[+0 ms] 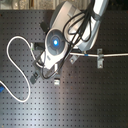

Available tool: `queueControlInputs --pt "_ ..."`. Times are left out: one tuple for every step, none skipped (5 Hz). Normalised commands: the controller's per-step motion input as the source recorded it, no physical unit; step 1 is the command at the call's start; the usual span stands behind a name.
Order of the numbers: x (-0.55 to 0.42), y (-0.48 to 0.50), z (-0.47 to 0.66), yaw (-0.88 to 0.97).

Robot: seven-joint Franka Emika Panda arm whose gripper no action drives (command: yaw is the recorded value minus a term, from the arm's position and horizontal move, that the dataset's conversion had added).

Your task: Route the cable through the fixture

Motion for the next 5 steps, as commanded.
queueControlInputs --pt "0.016 0.008 0.0 0.0" --pt "0.43 -0.123 0.03 0.0" --pt "0.256 -0.23 0.0 0.0" --pt "0.252 -0.272 0.0 0.05" --pt "0.369 -0.406 0.0 0.03"
